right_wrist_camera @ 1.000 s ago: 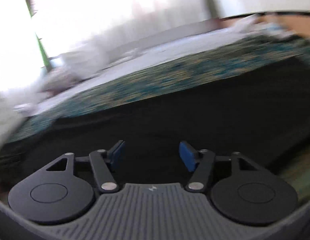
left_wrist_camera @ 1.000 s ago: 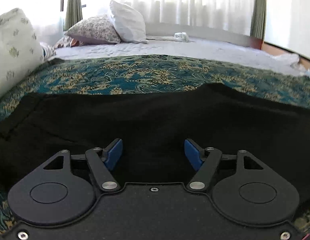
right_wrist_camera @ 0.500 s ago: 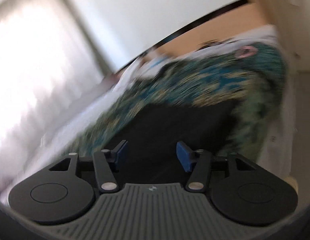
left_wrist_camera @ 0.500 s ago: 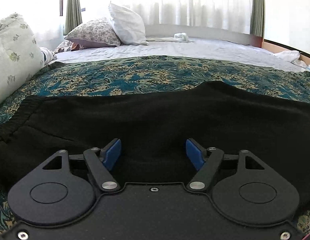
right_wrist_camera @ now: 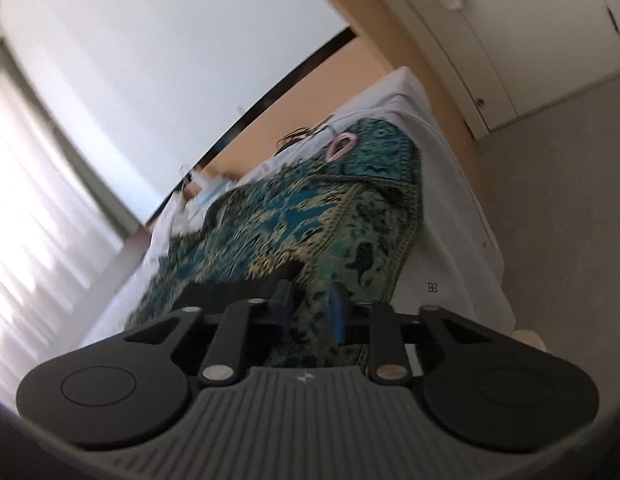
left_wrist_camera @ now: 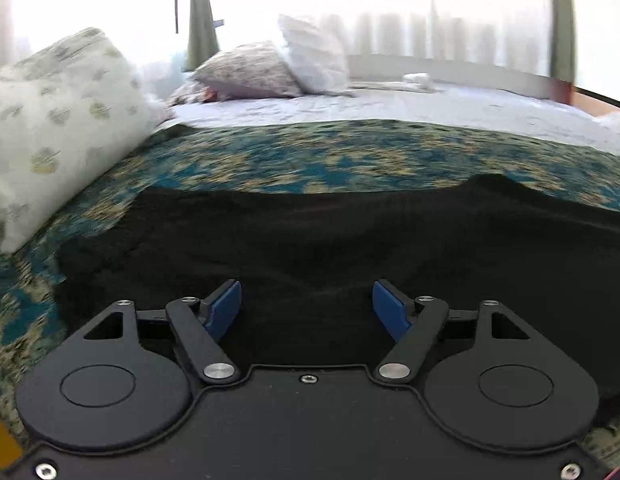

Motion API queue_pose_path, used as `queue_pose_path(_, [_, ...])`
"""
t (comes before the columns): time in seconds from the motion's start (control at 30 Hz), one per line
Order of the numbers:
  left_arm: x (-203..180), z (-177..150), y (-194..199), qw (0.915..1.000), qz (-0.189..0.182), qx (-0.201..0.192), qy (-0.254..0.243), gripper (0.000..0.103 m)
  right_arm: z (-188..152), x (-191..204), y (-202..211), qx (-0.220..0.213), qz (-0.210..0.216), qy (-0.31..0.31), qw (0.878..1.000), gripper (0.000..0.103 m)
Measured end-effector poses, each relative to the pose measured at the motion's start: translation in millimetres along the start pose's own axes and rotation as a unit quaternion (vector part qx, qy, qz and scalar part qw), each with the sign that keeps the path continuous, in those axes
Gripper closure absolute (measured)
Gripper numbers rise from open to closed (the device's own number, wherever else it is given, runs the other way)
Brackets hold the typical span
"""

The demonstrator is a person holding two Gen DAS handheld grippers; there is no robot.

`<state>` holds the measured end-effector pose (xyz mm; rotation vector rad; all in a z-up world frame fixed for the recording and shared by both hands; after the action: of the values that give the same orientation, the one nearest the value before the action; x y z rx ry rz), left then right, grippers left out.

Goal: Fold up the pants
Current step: 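Open the left gripper over the trousers while the right gripper grasps the trouser edge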

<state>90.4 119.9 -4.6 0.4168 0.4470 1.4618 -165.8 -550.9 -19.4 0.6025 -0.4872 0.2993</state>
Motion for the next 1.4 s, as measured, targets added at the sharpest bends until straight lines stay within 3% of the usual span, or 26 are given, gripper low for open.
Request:
queue_pose_path(0.03, [6, 0, 1, 0.9999, 0.006, -0.001, 0.012, 0.031, -3, 5, 0, 0.003, 0.001, 0.014, 1.000, 0.086])
queue_pose_path(0.1, [17, -1, 1, 0.9994, 0.016, -0.002, 0.031, 0.031, -6, 13, -3, 0.016, 0.003, 0.030, 0.999, 0.090])
queue_pose_path(0.2, [27, -3, -2, 0.9987, 0.034, 0.006, 0.036, 0.031, -10, 21, -4, 0.010, 0.004, 0.051, 0.999, 0.085])
queue_pose_path(0.33, [29, -4, -5, 0.9987, 0.042, 0.008, 0.028, 0.031, -10, 21, 0, 0.019, 0.036, 0.037, 0.998, 0.079])
queue_pose_path(0.47, [28, -4, -8, 0.9986, 0.046, 0.010, 0.025, 0.030, -12, 26, -4, 0.025, 0.036, 0.057, 0.997, 0.059])
queue_pose_path(0.7, [33, -2, -14, 0.9982, 0.045, 0.013, 0.037, 0.026, -7, 34, -25, 0.030, 0.037, 0.050, 0.998, 0.052])
queue_pose_path(0.77, [34, -2, -14, 0.9982, 0.045, 0.013, 0.037, 0.025, -9, 38, -25, 0.026, 0.038, 0.058, 0.997, 0.044])
queue_pose_path(0.87, [35, -2, -14, 0.9981, 0.045, 0.011, 0.039, 0.024, -14, 50, -22, 0.018, 0.046, 0.100, 0.994, 0.032])
queue_pose_path(0.97, [35, -3, -15, 0.9982, 0.045, 0.009, 0.038, 0.024, -21, 59, -15, 0.009, 0.043, 0.150, 0.988, 0.030])
queue_pose_path(1.1, [35, -5, -15, 0.9982, 0.044, 0.006, 0.040, 0.023, -23, 59, -11, -0.019, 0.016, 0.163, 0.986, 0.027])
queue_pose_path(1.17, [34, -5, -16, 0.9982, 0.044, 0.005, 0.040, 0.023, -22, 60, -17, -0.041, -0.026, 0.176, 0.983, 0.009])
queue_pose_path(1.23, [33, -6, -15, 0.9983, 0.043, 0.004, 0.040, 0.023, -24, 56, -35, -0.008, -0.064, 0.181, 0.981, 0.012])
queue_pose_path(1.3, [34, -5, -15, 0.9982, 0.044, 0.004, 0.040, 0.023, -25, 47, -49, 0.035, -0.062, 0.138, 0.988, 0.017])
queue_pose_path(1.4, [34, -6, -15, 0.9982, 0.044, 0.004, 0.039, 0.023, -22, 49, -38, 0.009, -0.069, 0.150, 0.986, 0.026])
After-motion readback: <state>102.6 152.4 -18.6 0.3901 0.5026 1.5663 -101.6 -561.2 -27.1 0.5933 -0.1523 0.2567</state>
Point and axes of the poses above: each gripper's, at about its wrist camera, not at the fingertips, and y roughly against the way its jaws point, x to its left, z to its top, the point moved 5 cm from there along -y, roughly the way its jaws point, and after that the axes turned 11 degrees about -z, right-handed, at the moved point
